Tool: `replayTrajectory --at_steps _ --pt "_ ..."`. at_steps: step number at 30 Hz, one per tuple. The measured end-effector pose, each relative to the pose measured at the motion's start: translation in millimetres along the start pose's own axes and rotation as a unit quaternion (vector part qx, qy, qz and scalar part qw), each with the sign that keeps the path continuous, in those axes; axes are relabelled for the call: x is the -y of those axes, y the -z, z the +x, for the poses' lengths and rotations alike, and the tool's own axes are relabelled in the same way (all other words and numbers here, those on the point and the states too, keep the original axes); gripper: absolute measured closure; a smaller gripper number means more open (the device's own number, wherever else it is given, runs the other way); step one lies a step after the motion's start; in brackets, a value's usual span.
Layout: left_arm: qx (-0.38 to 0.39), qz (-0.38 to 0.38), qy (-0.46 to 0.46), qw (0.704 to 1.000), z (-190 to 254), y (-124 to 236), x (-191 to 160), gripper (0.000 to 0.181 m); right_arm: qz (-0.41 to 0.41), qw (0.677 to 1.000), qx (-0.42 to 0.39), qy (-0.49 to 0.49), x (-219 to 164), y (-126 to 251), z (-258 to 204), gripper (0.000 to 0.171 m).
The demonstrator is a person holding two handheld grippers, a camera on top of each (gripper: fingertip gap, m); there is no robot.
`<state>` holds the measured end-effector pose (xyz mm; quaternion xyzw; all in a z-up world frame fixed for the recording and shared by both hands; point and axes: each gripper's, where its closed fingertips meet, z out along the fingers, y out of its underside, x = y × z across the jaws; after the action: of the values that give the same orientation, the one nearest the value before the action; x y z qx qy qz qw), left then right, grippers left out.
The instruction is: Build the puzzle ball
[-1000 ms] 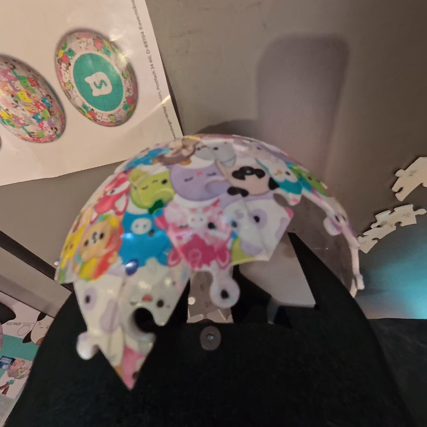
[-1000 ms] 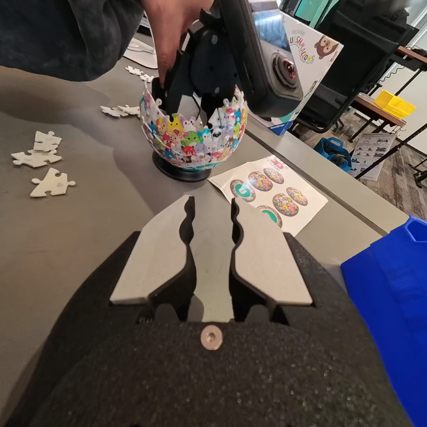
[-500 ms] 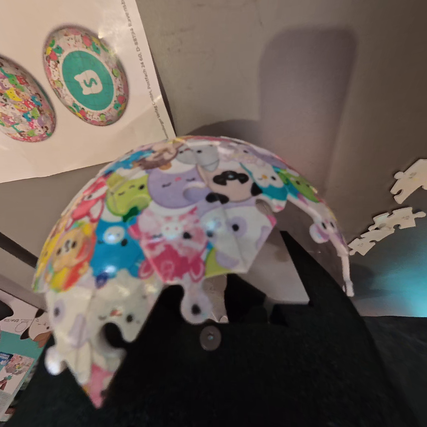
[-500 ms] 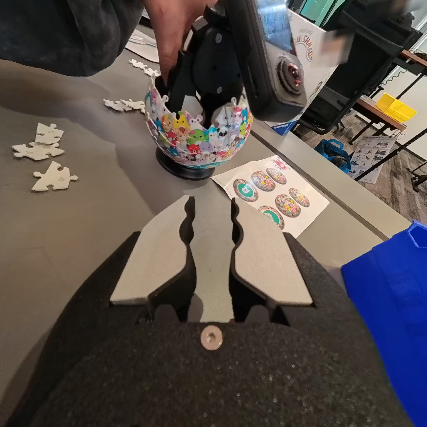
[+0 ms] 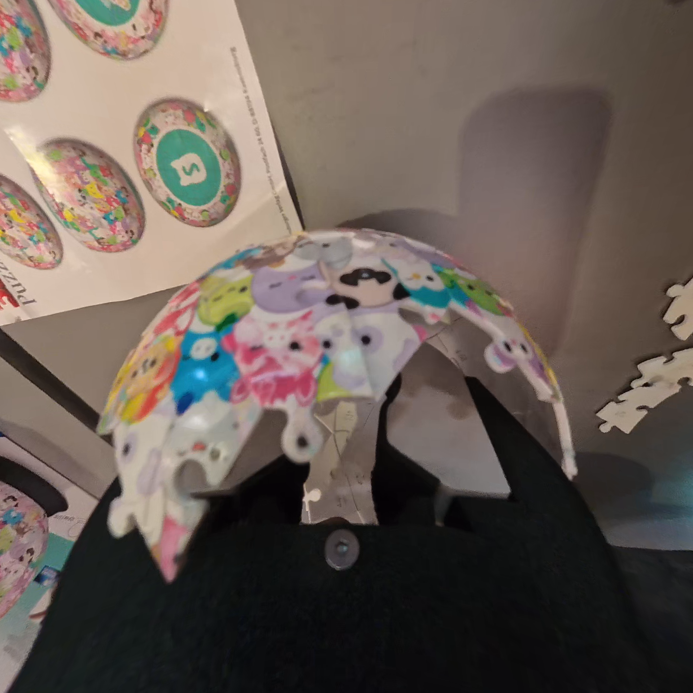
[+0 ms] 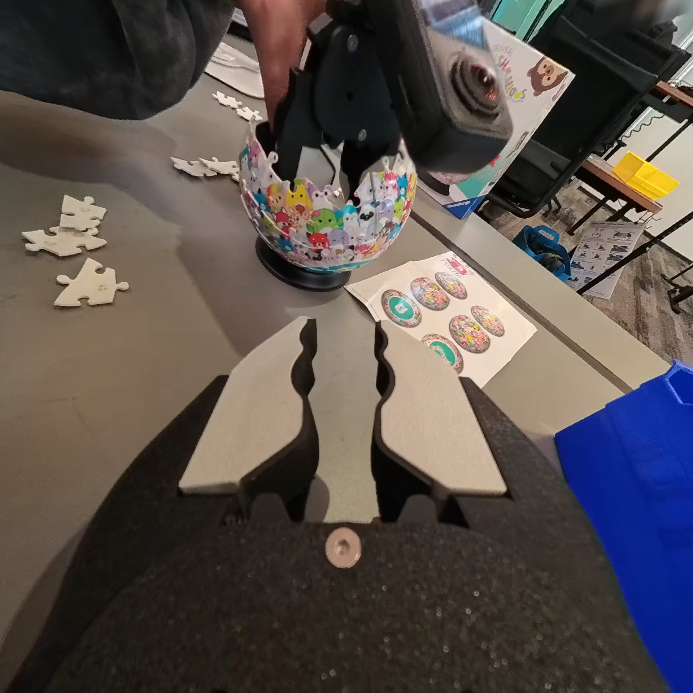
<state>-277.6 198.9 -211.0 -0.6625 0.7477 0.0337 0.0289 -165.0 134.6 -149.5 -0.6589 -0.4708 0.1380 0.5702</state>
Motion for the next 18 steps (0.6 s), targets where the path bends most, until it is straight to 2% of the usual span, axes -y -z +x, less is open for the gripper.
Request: replayTrajectory --at_steps 1,3,5,7,8,9,14,15,18 --pt "-0.001 -0.003 0.000 1.000 -0.1 -1.6 -0.7 0.105 0.000 1.000 0.000 0.000 0.0 0.1 0.0 0.142" --pt "-0.004 -0.003 0.004 1.000 -1.0 -1.8 -0.9 0.109 0.000 1.000 0.000 0.000 0.1 0.3 0.2 0.142" --pt "-0.008 -0.002 0.012 1.000 -0.9 -1.8 -0.7 0.147 0.000 1.000 0.000 0.000 0.1 0.2 0.0 0.142" --pt "-0.008 -0.011 0.009 1.000 0.8 -2.7 -2.7 0.149 -0.001 1.000 0.001 0.002 0.1 0.2 -0.6 0.142" --pt "-0.007 -0.016 0.006 1.000 1.7 -3.0 -3.5 0.111 -0.001 1.000 0.001 0.003 0.4 0.5 -0.9 0.142" --pt "-0.004 -0.017 0.005 1.000 1.7 -2.9 -3.5 0.104 0.000 1.000 0.000 0.005 0.9 0.6 -1.2 0.142" --pt "-0.003 -0.014 0.009 1.000 2.2 -2.8 -4.0 0.099 -0.002 1.000 0.003 0.009 0.8 -0.2 -3.4 0.142" --pt "-0.003 -0.013 0.011 1.000 2.3 -2.9 -4.0 0.105 -0.002 1.000 0.002 0.010 0.8 -0.2 -3.4 0.142" --pt "-0.005 -0.011 0.013 1.000 2.5 -2.8 -4.2 0.105 -0.003 1.000 0.002 0.009 0.3 -0.5 -3.3 0.142"
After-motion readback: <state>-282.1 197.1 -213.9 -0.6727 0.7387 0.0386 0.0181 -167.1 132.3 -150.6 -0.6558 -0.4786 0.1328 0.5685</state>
